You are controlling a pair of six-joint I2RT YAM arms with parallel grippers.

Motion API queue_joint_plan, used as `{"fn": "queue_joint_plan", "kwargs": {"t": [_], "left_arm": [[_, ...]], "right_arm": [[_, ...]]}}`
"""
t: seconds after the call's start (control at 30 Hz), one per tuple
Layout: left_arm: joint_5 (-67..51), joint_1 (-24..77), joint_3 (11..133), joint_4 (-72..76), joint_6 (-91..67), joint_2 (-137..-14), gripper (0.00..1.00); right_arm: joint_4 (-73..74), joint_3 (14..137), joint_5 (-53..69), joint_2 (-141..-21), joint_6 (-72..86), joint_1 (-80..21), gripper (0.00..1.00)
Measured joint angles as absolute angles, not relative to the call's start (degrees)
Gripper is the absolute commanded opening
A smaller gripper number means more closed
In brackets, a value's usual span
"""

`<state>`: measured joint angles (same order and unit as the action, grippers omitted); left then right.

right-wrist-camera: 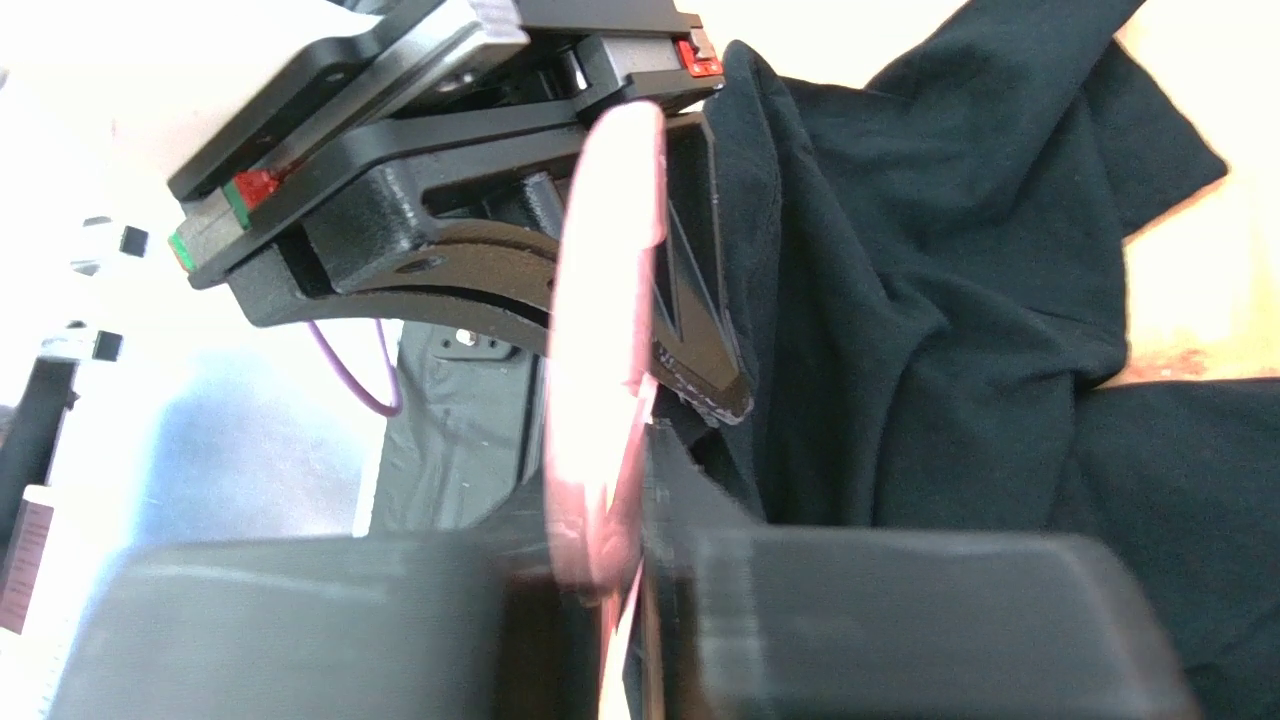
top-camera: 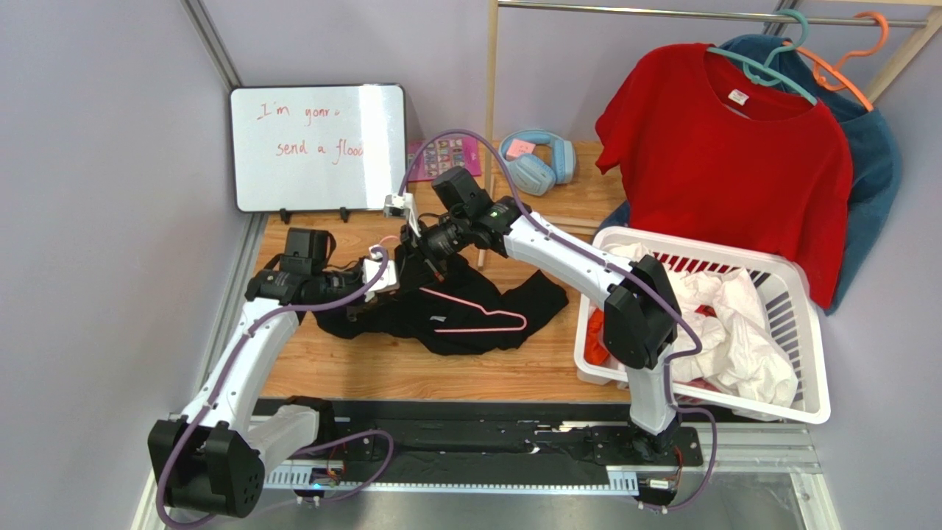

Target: Place the t-shirt on the hanger

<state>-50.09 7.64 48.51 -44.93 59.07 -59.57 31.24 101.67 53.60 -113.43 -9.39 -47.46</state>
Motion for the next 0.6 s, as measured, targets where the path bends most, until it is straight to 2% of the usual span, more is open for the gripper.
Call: {"fn": "queue_joint_plan", "kwargs": {"t": [0.03, 0.1, 0.13, 0.4, 0.6], "left_arm": [[-49.8, 7.6, 48.5, -44.9, 58.9, -59.2, 0.0], [-49.5, 8.0, 48.5, -45.2, 59.2, -58.0, 0.0], [-49.4, 8.2, 48.5, -45.6, 59.6, -57.1, 0.0], [-49.9, 8.8, 46.1, -48.6, 65.8, -45.8, 0.0], [-50.0, 10.3, 45.4, -51.1, 72.1, -43.2, 0.0]], "right_arm": [[31.0, 101.5, 53.8, -113.4, -8.9, -47.4, 0.51], [30.3, 101.2, 54.3, -113.3, -7.9, -47.0, 0.72], [29.7, 100.7, 54.3, -112.9, -7.1, -46.9, 0.94], [30.0, 91.9, 51.2, -101.5, -1.6, -38.4, 0.94], [37.5, 92.4, 40.8, -99.8, -5.5, -36.8, 0.88]]}}
